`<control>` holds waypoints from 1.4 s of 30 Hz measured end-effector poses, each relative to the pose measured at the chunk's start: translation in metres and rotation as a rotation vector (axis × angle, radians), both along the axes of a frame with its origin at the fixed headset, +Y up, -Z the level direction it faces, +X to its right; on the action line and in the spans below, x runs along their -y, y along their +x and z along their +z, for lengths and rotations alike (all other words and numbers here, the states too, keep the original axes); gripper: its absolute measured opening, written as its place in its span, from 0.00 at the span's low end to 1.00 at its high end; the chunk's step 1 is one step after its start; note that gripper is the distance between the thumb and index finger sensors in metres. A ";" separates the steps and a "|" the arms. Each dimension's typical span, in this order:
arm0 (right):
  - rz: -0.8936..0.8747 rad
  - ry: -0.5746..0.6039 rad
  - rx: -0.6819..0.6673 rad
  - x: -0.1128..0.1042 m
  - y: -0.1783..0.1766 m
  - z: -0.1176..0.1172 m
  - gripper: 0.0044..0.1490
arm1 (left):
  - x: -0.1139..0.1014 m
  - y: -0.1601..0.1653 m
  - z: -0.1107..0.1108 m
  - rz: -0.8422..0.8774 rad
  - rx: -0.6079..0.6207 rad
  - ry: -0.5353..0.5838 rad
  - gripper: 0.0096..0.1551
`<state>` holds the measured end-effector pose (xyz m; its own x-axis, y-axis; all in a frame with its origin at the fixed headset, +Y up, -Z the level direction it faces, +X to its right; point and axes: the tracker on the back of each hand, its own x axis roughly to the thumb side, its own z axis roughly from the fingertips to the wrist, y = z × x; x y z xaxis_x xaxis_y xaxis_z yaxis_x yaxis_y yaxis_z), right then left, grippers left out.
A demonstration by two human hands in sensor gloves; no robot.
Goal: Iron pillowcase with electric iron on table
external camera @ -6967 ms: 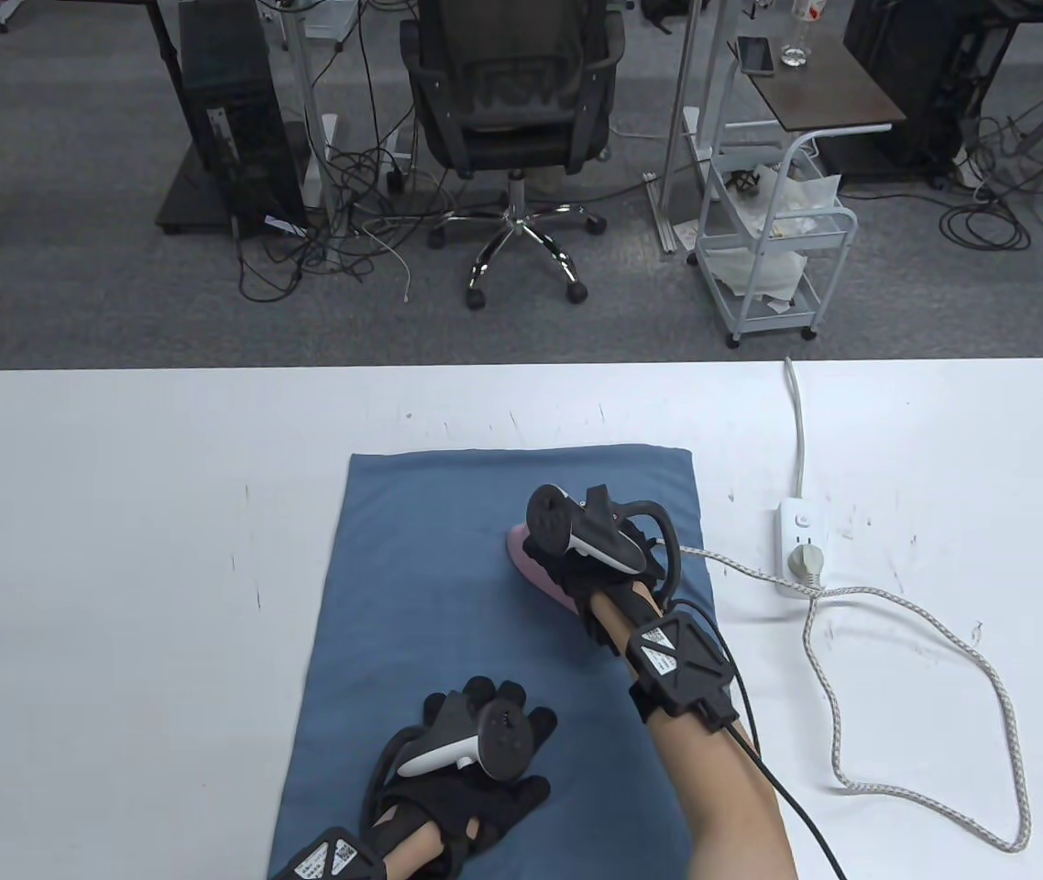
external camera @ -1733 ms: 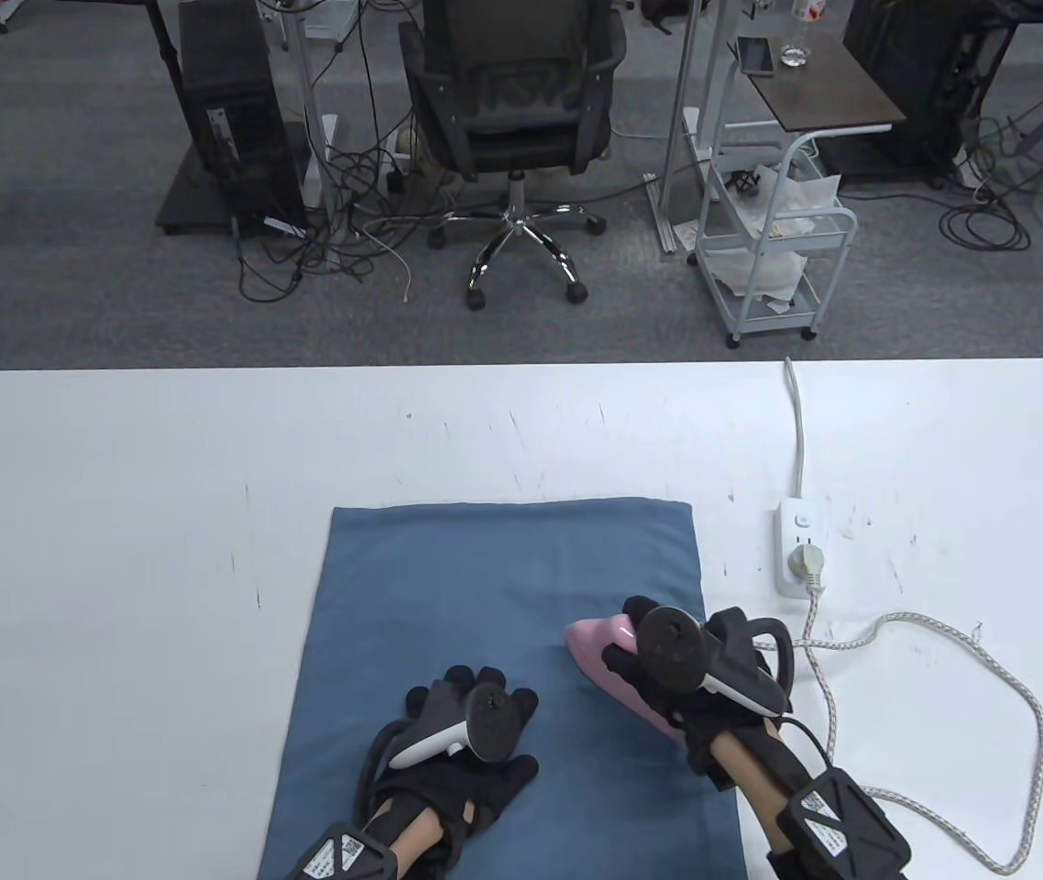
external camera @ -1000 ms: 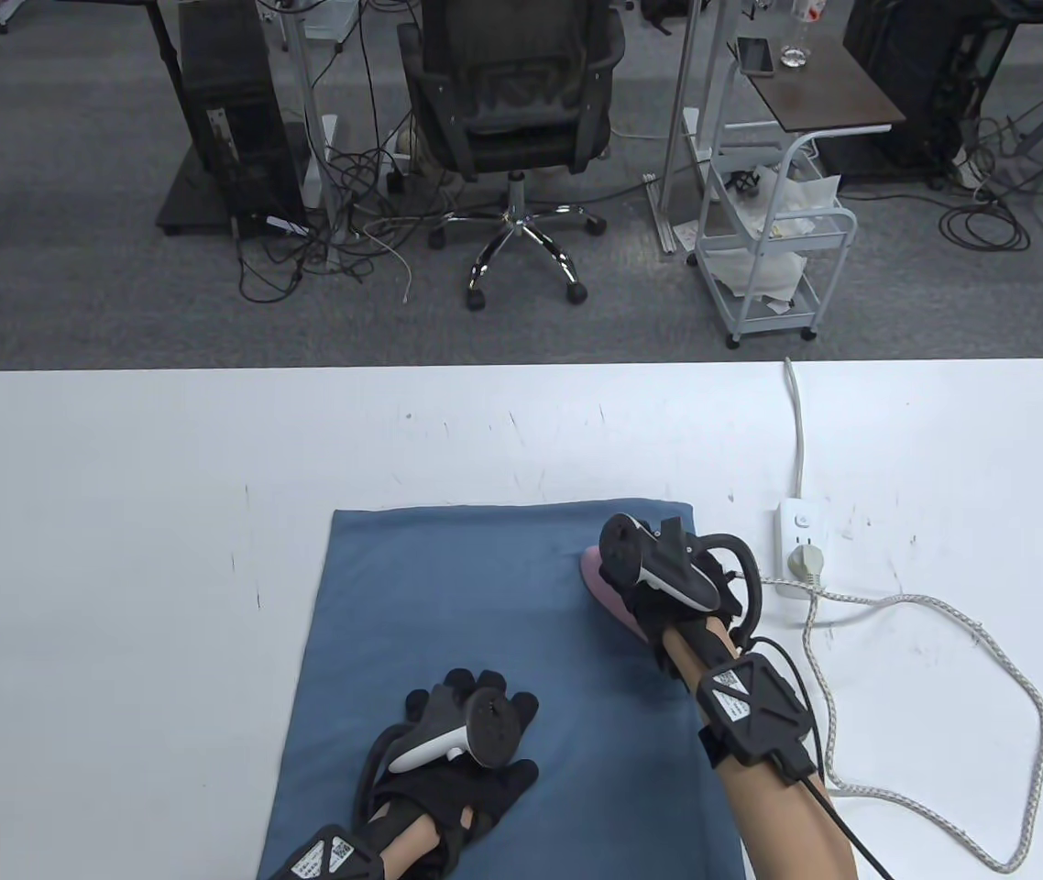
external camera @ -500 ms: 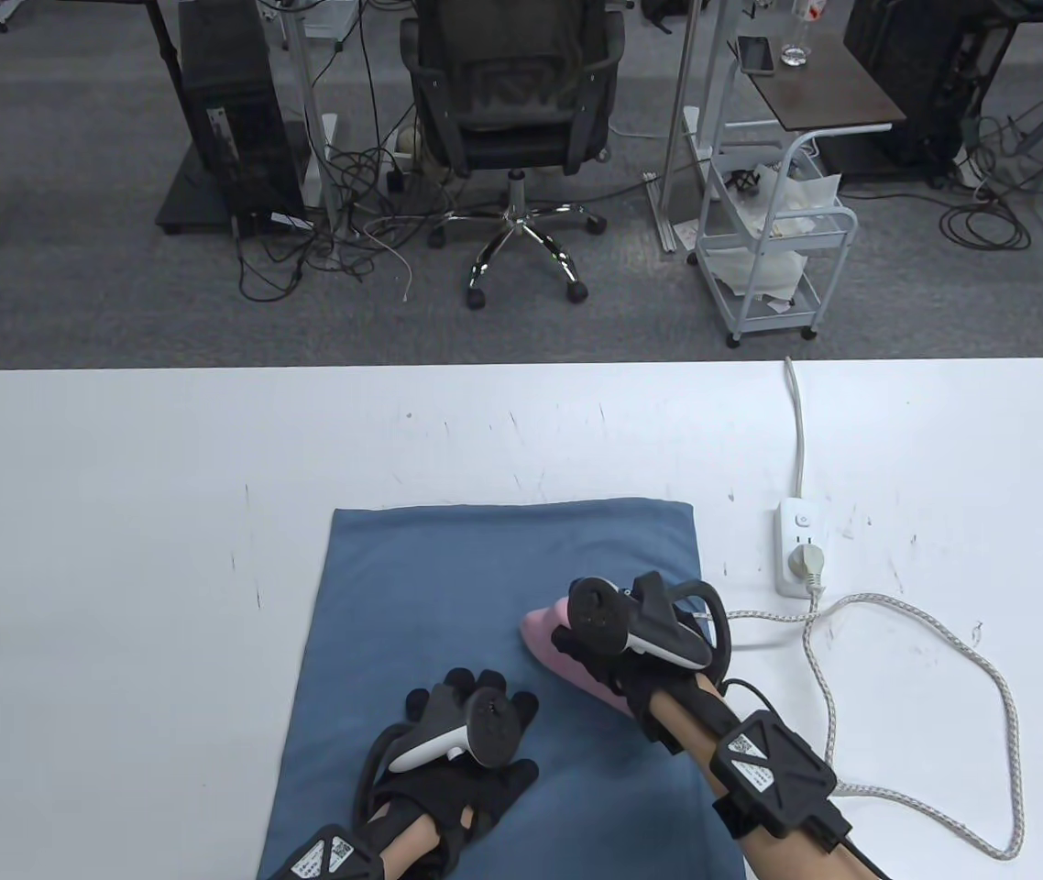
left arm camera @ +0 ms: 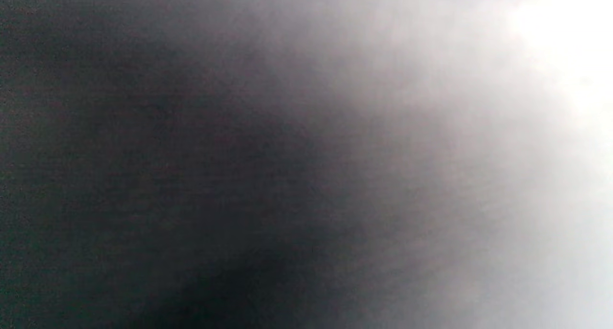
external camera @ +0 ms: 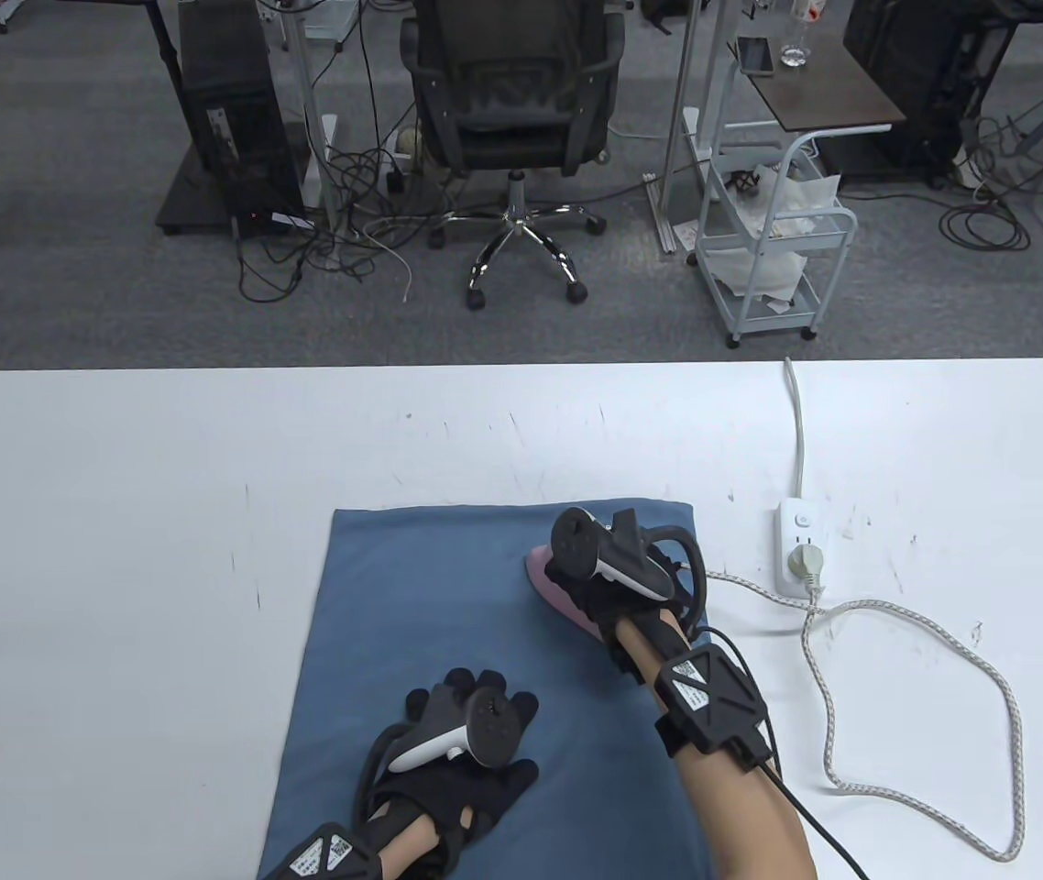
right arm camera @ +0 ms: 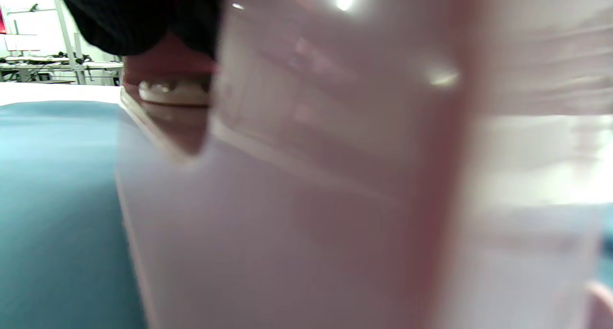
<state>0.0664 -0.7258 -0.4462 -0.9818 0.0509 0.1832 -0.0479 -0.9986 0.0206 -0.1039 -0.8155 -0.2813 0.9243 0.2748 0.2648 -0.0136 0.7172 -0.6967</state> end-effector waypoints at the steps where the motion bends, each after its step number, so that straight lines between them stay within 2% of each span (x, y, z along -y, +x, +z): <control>1: -0.009 -0.007 0.006 0.000 0.001 -0.003 0.38 | 0.000 0.000 0.000 0.000 0.000 0.000 0.44; 5: -0.041 -0.024 0.003 -0.006 0.000 -0.003 0.36 | 0.000 0.000 0.000 -0.002 0.003 0.001 0.44; 7: -0.057 0.072 -0.067 -0.013 -0.008 0.013 0.36 | 0.000 0.000 0.000 -0.003 0.004 0.001 0.44; 8: -0.061 0.082 -0.098 -0.015 -0.011 0.021 0.36 | 0.000 0.000 0.000 -0.003 0.004 0.001 0.44; 13: -0.027 0.031 -0.264 -0.012 -0.030 0.062 0.37 | 0.000 0.000 0.000 -0.004 0.004 0.002 0.44; 16: 0.008 -0.007 -0.323 -0.005 -0.034 0.067 0.37 | 0.000 0.000 0.000 -0.004 0.004 0.003 0.44; 21: 0.032 0.023 -0.286 -0.001 -0.041 0.049 0.39 | 0.001 0.000 -0.001 -0.003 0.005 0.003 0.44; 27: 0.015 0.026 -0.099 0.000 -0.044 -0.010 0.39 | 0.001 0.000 -0.001 -0.003 0.005 0.002 0.44; 32: -0.013 0.019 -0.094 -0.002 -0.045 -0.018 0.39 | 0.001 0.000 -0.001 -0.003 0.005 0.002 0.44; 34: -0.062 0.013 -0.157 -0.006 -0.044 -0.009 0.39 | 0.001 0.000 -0.001 -0.003 0.006 0.002 0.44; 36: -0.108 0.045 -0.230 -0.011 -0.047 0.009 0.39 | 0.002 0.000 -0.001 -0.001 0.006 0.002 0.44; 40: -0.037 0.026 -0.376 -0.014 -0.058 0.047 0.39 | 0.001 0.000 -0.001 -0.004 0.006 0.003 0.44; 42: 0.005 0.017 -0.410 -0.011 -0.063 0.056 0.40 | 0.001 0.000 0.000 -0.004 0.006 0.003 0.44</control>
<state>0.0034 -0.7148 -0.3899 -0.8273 0.0404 0.5603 -0.0346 -0.9992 0.0209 -0.1037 -0.8170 -0.2816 0.9237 0.2703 0.2714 -0.0064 0.7194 -0.6946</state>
